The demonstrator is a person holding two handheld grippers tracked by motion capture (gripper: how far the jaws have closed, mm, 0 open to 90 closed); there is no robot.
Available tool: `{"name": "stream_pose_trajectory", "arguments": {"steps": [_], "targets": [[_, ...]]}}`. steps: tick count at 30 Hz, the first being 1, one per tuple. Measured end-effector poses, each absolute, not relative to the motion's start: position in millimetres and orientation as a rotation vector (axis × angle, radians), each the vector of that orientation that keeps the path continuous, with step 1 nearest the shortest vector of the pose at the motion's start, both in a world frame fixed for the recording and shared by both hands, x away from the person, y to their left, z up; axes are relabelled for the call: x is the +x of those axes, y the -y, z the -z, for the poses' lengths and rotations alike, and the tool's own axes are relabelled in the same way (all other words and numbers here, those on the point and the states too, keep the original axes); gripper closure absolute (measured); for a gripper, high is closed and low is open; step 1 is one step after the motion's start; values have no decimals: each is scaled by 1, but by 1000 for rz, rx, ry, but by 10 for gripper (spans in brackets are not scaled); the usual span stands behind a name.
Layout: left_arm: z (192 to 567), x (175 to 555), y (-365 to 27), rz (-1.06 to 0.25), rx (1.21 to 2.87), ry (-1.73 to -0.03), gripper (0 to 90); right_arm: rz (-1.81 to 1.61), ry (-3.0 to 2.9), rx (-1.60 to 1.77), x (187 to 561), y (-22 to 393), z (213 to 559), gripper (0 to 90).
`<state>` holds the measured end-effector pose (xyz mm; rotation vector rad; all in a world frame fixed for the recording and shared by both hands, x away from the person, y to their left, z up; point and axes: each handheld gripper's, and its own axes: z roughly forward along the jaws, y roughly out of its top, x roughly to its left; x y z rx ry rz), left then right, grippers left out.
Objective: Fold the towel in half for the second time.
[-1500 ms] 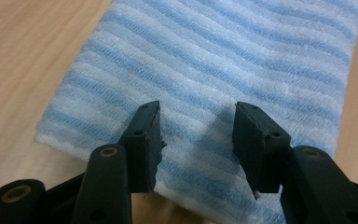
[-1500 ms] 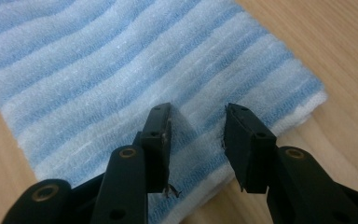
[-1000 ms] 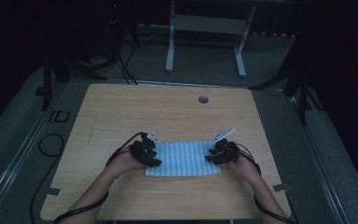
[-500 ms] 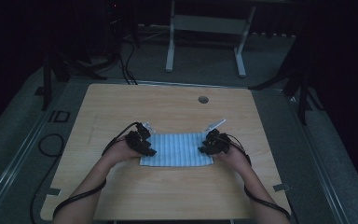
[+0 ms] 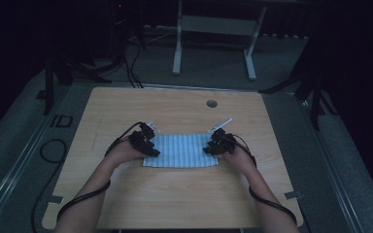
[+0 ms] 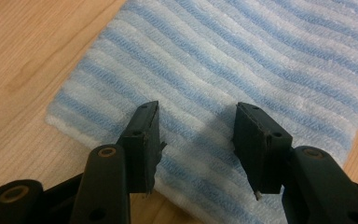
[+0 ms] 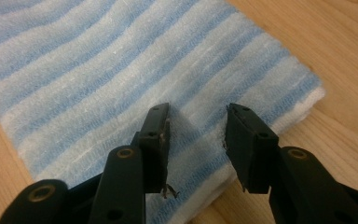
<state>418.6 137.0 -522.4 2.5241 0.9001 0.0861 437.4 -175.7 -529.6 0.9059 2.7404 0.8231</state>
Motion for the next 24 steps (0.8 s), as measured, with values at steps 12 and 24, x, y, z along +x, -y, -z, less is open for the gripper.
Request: {"name": "stream_pose_trajectory", "arguments": {"steps": [12,24], "targets": [[509,403,-136,-94,2399,-892,409,-908,-2734,810,426,174,513,346],[507,380,-131,-199,2336,-869,139,-1041,-2685,730,409,180,513,122]]}}
